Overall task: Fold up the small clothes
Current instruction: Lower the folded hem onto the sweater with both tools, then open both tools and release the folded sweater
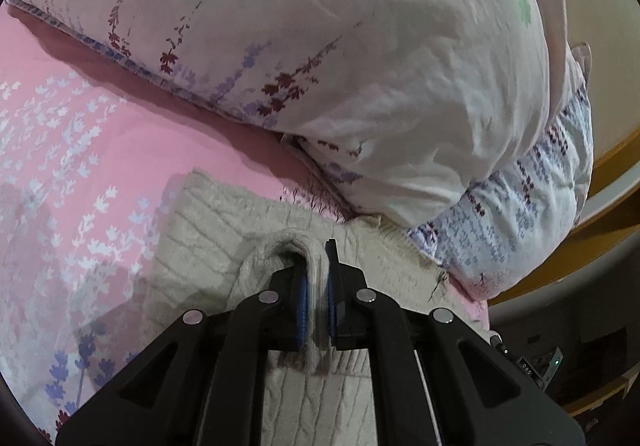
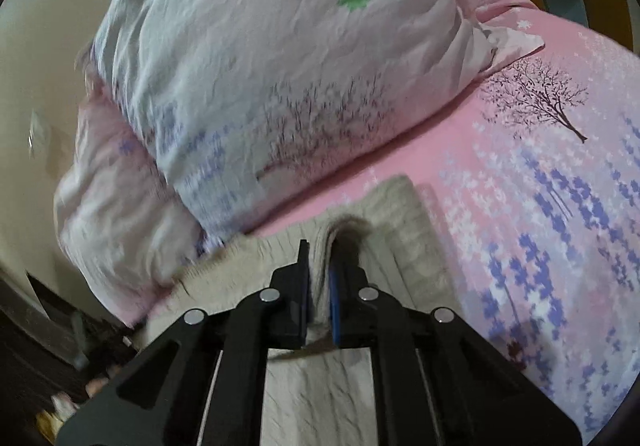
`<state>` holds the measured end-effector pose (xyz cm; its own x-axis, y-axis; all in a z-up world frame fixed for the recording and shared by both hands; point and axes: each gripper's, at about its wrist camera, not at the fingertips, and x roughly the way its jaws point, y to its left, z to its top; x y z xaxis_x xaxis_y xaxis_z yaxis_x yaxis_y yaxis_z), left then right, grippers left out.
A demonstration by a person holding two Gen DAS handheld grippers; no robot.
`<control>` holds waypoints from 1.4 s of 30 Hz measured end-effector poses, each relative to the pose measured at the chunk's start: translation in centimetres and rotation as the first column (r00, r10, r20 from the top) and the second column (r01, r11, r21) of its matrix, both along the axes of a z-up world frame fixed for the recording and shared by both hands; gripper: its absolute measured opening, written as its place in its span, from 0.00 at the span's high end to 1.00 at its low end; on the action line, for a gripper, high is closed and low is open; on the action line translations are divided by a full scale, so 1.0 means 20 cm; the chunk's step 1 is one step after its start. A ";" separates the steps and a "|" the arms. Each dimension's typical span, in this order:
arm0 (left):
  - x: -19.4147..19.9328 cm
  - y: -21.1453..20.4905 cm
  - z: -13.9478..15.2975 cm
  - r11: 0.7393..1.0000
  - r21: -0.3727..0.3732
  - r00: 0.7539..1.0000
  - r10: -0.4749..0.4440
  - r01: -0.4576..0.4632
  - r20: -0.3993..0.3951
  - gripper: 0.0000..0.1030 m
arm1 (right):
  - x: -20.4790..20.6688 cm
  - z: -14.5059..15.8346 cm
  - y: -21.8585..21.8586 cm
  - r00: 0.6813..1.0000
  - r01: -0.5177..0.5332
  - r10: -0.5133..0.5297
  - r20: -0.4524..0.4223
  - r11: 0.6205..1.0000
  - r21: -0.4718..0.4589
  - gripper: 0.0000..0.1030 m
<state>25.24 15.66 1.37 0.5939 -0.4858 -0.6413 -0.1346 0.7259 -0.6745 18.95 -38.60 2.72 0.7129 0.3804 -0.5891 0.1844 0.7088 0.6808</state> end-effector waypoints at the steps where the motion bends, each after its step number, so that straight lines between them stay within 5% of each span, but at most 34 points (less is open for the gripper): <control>1: 0.00 0.00 -0.01 1.000 -0.012 1.000 0.011 -0.011 -0.006 0.94 | 0.02 0.00 -0.01 1.000 0.014 -0.014 0.004 1.000 0.013 0.92; 5: 0.03 0.04 -0.08 0.992 -0.105 0.996 0.059 -0.066 -0.063 0.94 | 0.09 -0.06 -0.03 0.997 0.066 -0.065 -0.029 0.997 0.039 0.92; 9: 0.03 0.04 -0.08 0.992 -0.110 0.997 0.057 -0.063 -0.059 0.94 | 0.16 -0.16 -0.04 0.992 0.093 -0.085 -0.098 0.992 0.086 0.88; 13: 0.04 0.04 -0.07 0.991 -0.119 0.997 0.053 -0.060 -0.063 0.94 | 0.19 -0.15 -0.02 0.995 0.081 -0.075 -0.072 0.993 0.082 0.63; 16: 0.05 0.05 -0.08 0.987 -0.148 0.996 0.052 -0.062 -0.073 0.86 | 0.21 -0.12 0.00 0.995 0.080 -0.076 -0.056 0.994 0.070 0.48; 22: 0.06 0.05 -0.03 0.985 -0.166 0.998 0.049 -0.053 -0.027 0.54 | 0.22 -0.14 0.02 0.993 0.086 -0.082 -0.086 0.995 0.043 0.48; 24: 0.05 0.04 0.01 0.988 -0.145 0.999 0.051 -0.051 -0.004 0.40 | 0.19 -0.13 0.02 0.993 0.079 -0.077 -0.093 0.997 0.015 0.50; 28: 0.02 0.05 0.08 0.997 -0.069 0.999 0.037 -0.035 0.030 0.30 | 0.09 -0.02 0.00 0.995 0.082 -0.086 -0.050 0.994 -0.071 0.49; 32: -0.08 0.02 0.14 0.998 0.028 0.997 -0.058 0.056 0.058 0.30 | -0.06 0.05 -0.07 0.998 0.048 -0.053 -0.034 0.989 -0.139 0.49; 37: -0.30 -0.03 0.20 0.962 0.224 0.979 -0.181 0.155 0.099 0.35 | -0.24 0.04 -0.09 0.996 -0.058 0.046 -0.071 0.983 -0.174 0.56; 42: -0.42 0.05 0.16 0.949 0.254 0.978 -0.205 0.186 0.050 0.45 | -0.35 0.01 -0.09 0.991 -0.114 0.099 -0.090 0.976 -0.187 0.58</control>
<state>16.86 16.66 4.53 0.5540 -0.4289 -0.7136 0.0701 0.8781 -0.4733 11.96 -40.31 2.84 0.6222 0.3266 -0.7115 0.1492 0.8427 0.5172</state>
